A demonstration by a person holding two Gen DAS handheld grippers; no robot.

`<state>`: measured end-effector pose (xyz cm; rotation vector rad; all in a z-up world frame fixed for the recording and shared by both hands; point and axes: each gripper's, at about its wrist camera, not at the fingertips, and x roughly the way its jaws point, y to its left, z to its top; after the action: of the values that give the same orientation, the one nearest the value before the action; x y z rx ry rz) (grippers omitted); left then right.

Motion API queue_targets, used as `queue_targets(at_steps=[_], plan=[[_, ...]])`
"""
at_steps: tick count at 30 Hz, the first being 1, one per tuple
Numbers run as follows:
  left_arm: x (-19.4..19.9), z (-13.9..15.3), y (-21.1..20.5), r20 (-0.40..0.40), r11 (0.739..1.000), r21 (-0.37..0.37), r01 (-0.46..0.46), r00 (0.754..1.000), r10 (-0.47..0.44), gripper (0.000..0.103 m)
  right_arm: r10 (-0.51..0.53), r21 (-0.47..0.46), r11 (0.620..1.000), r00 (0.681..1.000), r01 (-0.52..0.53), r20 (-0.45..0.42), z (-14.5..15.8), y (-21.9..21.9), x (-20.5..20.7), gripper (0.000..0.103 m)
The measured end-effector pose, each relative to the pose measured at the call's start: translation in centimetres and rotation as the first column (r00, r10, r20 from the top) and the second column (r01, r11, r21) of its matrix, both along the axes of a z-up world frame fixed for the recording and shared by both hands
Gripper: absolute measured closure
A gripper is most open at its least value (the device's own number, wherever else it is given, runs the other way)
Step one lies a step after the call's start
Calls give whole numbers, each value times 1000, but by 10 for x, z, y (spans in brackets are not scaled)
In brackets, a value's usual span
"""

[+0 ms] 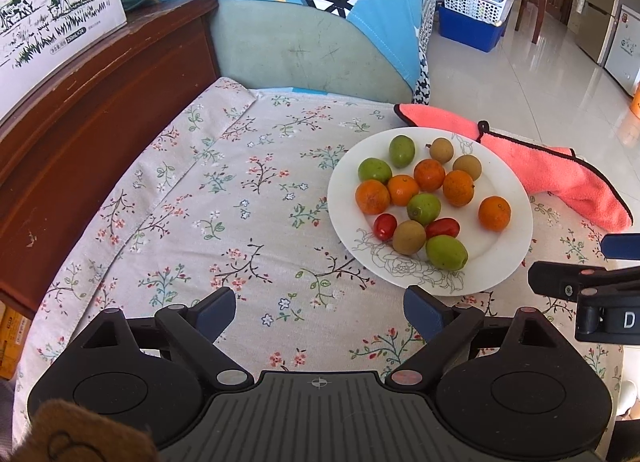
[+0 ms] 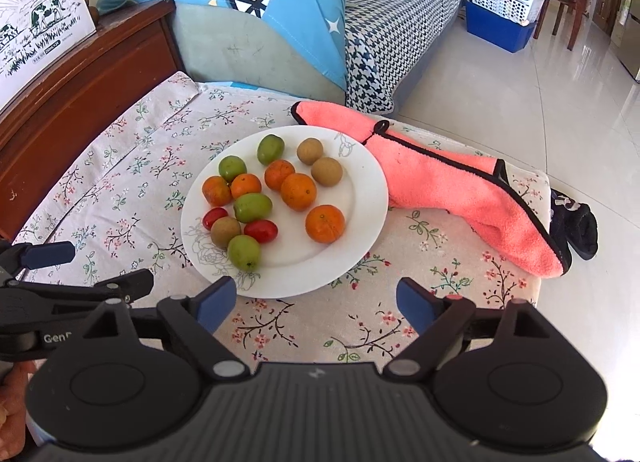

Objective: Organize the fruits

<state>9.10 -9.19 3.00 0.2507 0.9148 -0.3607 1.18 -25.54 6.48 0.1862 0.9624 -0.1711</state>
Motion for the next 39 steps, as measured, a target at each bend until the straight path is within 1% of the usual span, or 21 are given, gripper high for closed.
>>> queue_targets(at_steps=[6, 8, 12, 16, 24, 39], plan=[[7, 1, 2, -7, 999, -1, -39, 999, 39, 11, 7, -46, 999, 999, -8, -36, -6, 9, 5, 12], [8, 1, 1, -10, 999, 2, -46, 999, 46, 11, -4, -67, 998, 999, 1, -48, -8, 9, 6, 10], [11, -2, 0, -19, 998, 11, -56, 998, 57, 11, -31, -95, 995, 998, 25, -57, -11, 9, 9, 10], [13, -3, -3, -19, 998, 15, -63, 998, 63, 11, -57, -93, 994, 996, 50, -71, -14, 6, 11, 9], [17, -8, -6, -34, 996, 34, -79, 996, 81, 11, -73, -99, 993, 992, 63, -102, -19, 7, 17, 9], [26, -16, -10, -56, 991, 70, -109, 992, 113, 10, -96, -92, 992, 987, 85, -127, -25, 5, 27, 8]])
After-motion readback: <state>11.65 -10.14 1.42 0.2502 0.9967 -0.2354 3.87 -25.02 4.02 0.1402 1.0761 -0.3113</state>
